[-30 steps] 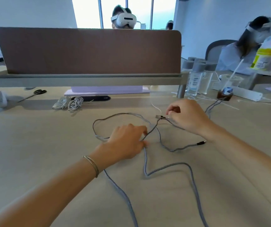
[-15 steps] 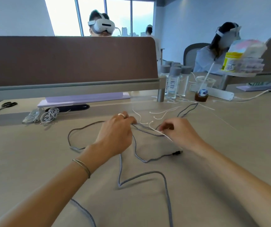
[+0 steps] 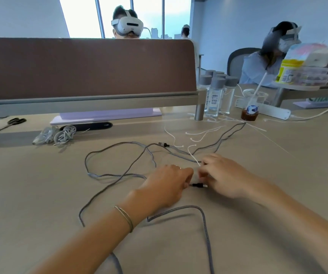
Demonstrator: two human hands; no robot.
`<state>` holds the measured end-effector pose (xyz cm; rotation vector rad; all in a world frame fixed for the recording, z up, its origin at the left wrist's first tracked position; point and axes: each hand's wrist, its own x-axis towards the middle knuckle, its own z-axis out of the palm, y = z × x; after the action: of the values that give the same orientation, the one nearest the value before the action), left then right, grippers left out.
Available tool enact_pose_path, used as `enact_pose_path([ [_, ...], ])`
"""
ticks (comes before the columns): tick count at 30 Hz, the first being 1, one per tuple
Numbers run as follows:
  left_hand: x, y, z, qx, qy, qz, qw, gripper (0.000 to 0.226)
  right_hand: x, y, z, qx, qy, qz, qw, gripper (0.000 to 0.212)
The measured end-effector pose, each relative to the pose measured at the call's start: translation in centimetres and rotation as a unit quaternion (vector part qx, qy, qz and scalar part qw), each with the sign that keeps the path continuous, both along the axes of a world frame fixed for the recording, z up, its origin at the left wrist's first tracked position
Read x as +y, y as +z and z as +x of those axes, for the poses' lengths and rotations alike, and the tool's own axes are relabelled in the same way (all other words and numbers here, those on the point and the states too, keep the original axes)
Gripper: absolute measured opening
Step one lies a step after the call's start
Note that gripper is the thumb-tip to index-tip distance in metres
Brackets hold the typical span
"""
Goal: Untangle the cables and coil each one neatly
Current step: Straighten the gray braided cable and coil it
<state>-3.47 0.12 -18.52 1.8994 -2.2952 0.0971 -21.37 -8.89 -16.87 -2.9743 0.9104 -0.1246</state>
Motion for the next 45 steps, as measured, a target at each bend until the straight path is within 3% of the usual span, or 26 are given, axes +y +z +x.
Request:
enact_pose_path([
  [4, 0.9, 0.4, -0.1, -0.149, -0.02, -0.037, 0.988, 0.021, -0.1, 0.2, 0.9, -0.103, 0.006, 0.124, 0.987, 0.018],
  [7, 1.2, 0.8, 0.6, -0.113, 0.008, -0.023, 0.993, 0.02, -0.4, 0.7, 1.3, -0.232, -0.023, 0.207, 0.95, 0.021],
  [9, 0.9, 1.1, 1.7, -0.001, 0.033, -0.029, 0.999, 0.015, -0.8, 1.0, 1.9, -0.299, -0.039, 0.245, 0.921, 0.019],
  [11, 0.8, 1.9, 2.5, 0.177, 0.047, -0.038, 0.982, 0.019, -0.8, 1.4, 2.9, -0.305, -0.003, 0.277, 0.911, 0.033],
  [13, 1.0, 3.3, 3.2, 0.368, 0.046, -0.05, 0.927, 0.02, -0.2, 1.8, 4.5, -0.286, 0.052, 0.284, 0.914, 0.032],
  [15, 1.3, 4.8, 3.9, 0.466, 0.045, -0.059, 0.882, 0.017, 0.4, 2.3, 6.4, -0.303, 0.093, 0.279, 0.906, 0.012],
  [18, 1.7, 6.5, 5.8, 0.426, 0.017, -0.147, 0.892, 0.012, 0.8, 3.4, 8.8, -0.341, 0.105, 0.3, 0.885, 0.024],
  [20, 2.2, 7.9, 8.1, 0.404, 0.011, -0.155, 0.901, 0.012, 0.5, 4.3, 9.7, -0.322, 0.098, 0.268, 0.903, 0.033],
  [24, 4.1, 10.6, 12.2, 0.369, -0.013, -0.005, 0.929, 0.009, 0.4, 6.3, 10.8, -0.242, 0.082, 0.148, 0.955, 0.031],
  [26, 4.3, 10.6, 12.4, 0.338, 0.015, 0.017, 0.941, 0.013, 1.2, 7.1, 11.7, -0.205, 0.068, 0.116, 0.969, 0.032],
  [29, 3.6, 9.7, 11.6, 0.218, 0.058, 0.057, 0.973, 0.02, 2.6, 7.4, 12.9, -0.15, 0.064, 0.097, 0.982, 0.036],
  [31, 3.6, 9.0, 11.7, 0.13, 0.078, 0.018, 0.988, 0.028, 2.7, 7.4, 12.9, -0.134, 0.063, 0.102, 0.984, 0.039],
  [35, 5.5, 6.6, 14.9, 0.041, 0.114, -0.046, 0.992, 0.028, 1.8, 6.6, 10.6, -0.116, 0.054, 0.121, 0.984, 0.042],
  [40, 8.7, 4.3, 16.2, -0.026, 0.178, -0.039, 0.983, 0.021, 2.6, 5.6, 8.5, -0.091, 0.014, 0.032, 0.995, 0.043],
  [43, 9.8, 3.1, 12.8, 0.01, 0.141, -0.031, 0.989, 0.022, 5.1, 4.0, 9.6, -0.11, 0.023, -0.017, 0.994, 0.034],
  [45, 10.1, 2.8, 10.8, 0.099, 0.119, -0.035, 0.987, 0.024, 6.3, 3.0, 10.3, -0.142, 0.032, -0.027, 0.989, 0.03],
])
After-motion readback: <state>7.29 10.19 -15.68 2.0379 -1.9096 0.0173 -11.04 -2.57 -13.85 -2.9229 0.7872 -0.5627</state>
